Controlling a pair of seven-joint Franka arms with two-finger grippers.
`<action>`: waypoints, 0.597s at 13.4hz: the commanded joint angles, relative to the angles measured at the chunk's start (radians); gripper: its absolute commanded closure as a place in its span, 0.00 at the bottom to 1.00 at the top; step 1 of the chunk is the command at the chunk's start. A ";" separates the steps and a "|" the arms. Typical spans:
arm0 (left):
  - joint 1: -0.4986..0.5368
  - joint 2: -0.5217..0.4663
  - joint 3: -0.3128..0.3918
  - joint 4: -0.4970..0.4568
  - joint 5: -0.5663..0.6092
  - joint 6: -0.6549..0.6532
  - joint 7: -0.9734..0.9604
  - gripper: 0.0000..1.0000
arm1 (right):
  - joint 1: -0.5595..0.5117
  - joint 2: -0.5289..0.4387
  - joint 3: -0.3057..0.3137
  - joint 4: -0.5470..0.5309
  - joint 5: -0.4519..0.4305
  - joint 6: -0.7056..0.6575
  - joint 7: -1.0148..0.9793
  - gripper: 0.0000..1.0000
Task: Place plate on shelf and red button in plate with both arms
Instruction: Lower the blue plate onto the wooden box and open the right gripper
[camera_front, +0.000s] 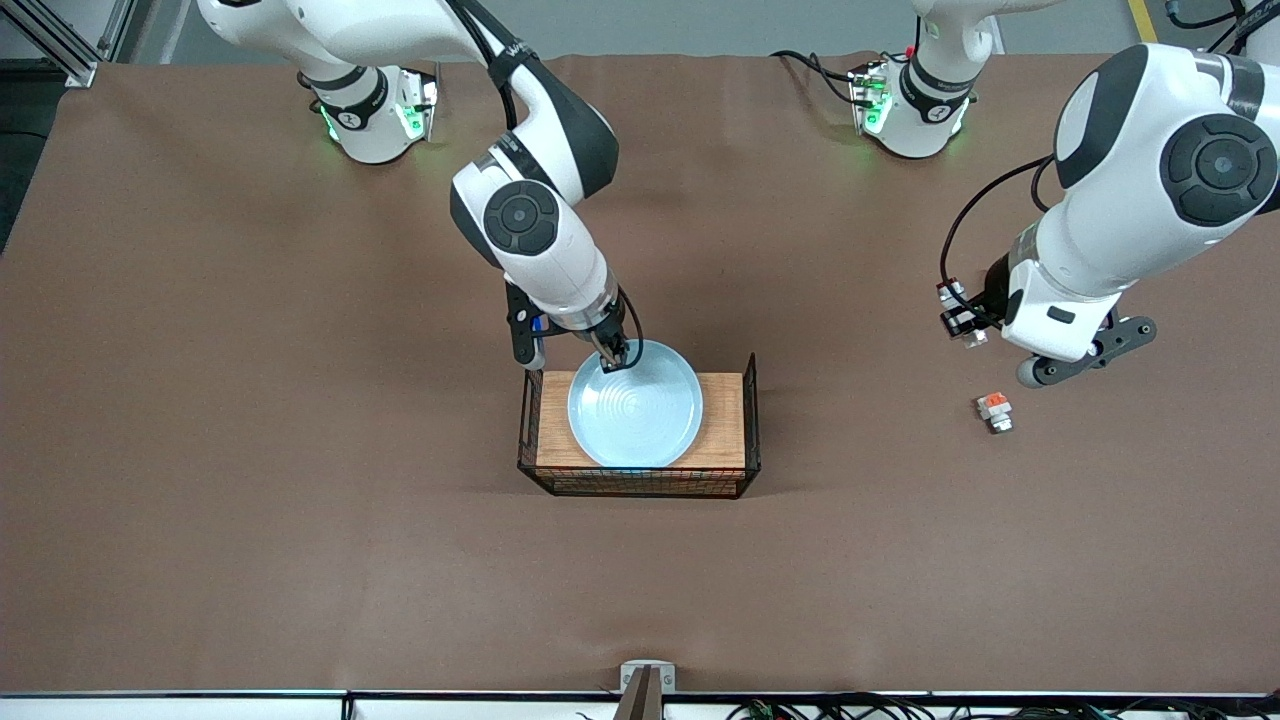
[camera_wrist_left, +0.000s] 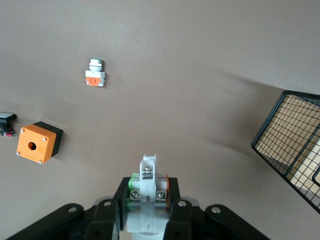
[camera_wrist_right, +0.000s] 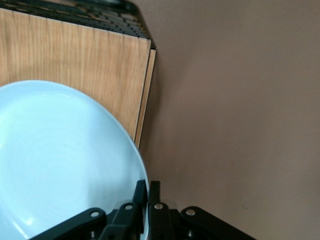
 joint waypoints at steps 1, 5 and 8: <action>0.004 -0.014 -0.008 0.003 0.004 -0.021 -0.010 0.99 | -0.006 0.038 0.007 0.041 -0.021 0.000 -0.004 0.74; 0.003 -0.014 -0.011 0.001 0.004 -0.038 -0.002 0.99 | -0.004 0.036 0.007 0.043 -0.047 -0.012 -0.006 0.01; 0.003 -0.014 -0.024 0.000 0.004 -0.043 -0.010 0.99 | 0.006 0.018 0.010 0.108 -0.049 -0.134 -0.006 0.00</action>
